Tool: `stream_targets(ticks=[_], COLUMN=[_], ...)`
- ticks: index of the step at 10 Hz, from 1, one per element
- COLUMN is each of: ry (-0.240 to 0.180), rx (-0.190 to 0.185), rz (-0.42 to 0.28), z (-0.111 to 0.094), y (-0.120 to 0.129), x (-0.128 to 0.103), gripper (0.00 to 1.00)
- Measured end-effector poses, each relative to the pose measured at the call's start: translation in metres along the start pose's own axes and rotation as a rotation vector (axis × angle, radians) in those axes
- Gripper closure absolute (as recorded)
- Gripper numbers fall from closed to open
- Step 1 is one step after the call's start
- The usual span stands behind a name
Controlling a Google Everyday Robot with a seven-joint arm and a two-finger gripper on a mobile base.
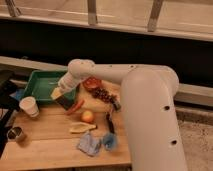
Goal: Place eraser in red bowl
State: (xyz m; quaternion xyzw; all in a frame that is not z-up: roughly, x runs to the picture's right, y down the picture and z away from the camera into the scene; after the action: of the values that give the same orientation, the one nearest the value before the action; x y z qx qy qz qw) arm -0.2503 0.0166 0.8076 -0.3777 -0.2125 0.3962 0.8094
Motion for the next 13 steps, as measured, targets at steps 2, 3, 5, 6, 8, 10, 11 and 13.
stream_targets(ticks=[2, 3, 5, 6, 8, 10, 11, 13], ry=[-0.017, -0.027, -0.051, -0.064, -0.073, -0.077, -0.088, -0.101], rx=[0.046, 0.055, 0.085, 0.095, 0.120, 0.142, 0.151, 0.161], rz=[0.015, 0.023, 0.049, 0.060, 0.083, 0.096, 0.098, 0.101], z=[-0.013, -0.019, -0.041, -0.050, -0.067, -0.081, -0.083, -0.086], y=[-0.020, -0.032, -0.078, -0.096, -0.129, -0.158, -0.169, -0.180], x=[-0.009, -0.013, -0.018, -0.022, -0.028, -0.034, -0.037, -0.039], gripper=[1.00, 1.00, 1.00, 1.00, 1.00, 1.00, 1.00, 1.00])
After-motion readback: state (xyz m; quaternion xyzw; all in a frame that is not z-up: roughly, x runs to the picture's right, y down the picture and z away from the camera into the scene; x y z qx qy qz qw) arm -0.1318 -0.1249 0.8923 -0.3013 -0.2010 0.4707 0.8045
